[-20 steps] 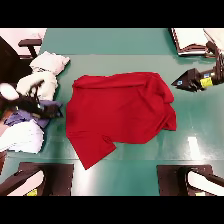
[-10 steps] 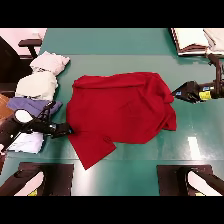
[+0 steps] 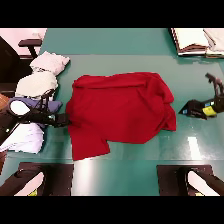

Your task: Fold the shirts.

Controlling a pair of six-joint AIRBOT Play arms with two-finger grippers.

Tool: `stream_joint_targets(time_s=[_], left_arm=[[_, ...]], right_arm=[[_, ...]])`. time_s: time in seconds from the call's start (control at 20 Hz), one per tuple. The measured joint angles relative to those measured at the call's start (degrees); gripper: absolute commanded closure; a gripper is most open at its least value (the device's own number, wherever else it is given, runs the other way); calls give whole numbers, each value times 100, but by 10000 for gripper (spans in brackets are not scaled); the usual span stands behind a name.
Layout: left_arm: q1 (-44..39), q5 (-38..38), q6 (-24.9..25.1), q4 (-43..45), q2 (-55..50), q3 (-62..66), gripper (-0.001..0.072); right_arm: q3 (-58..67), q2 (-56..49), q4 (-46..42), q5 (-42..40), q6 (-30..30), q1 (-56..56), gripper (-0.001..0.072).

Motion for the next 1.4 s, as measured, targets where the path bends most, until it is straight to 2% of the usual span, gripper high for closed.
stream_joint_targets(time_s=[0.35,0.4,0.65,0.7,0.8,0.85,0.9,1.15,1.4], left_arm=[[-11,-28,4,-35,-2,181,684],[-11,7,7,-52,-2,188,684],[-11,127,7,-129,-2,199,684],[-11,131,7,-136,-2,199,684],[-11,146,7,-140,0,201,685],[-11,146,7,-140,-2,208,685],[-11,138,7,-138,4,223,685],[35,-70,2,46,391,855,685],[334,-195,-26,160,1054,3136,685]], right_arm=[[-1742,9,511,-822,59,-931,237],[-1886,11,595,-962,59,-940,257],[-2159,-229,1005,-1550,55,-656,263],[-2114,-361,1095,-1613,55,-555,298],[-1954,-627,1099,-1801,50,-315,558],[-1845,-754,1104,-1871,50,-184,656],[-1738,-824,1049,-1939,42,-57,694],[-861,-525,739,-1681,42,321,694],[1115,612,520,-1268,42,109,694]])
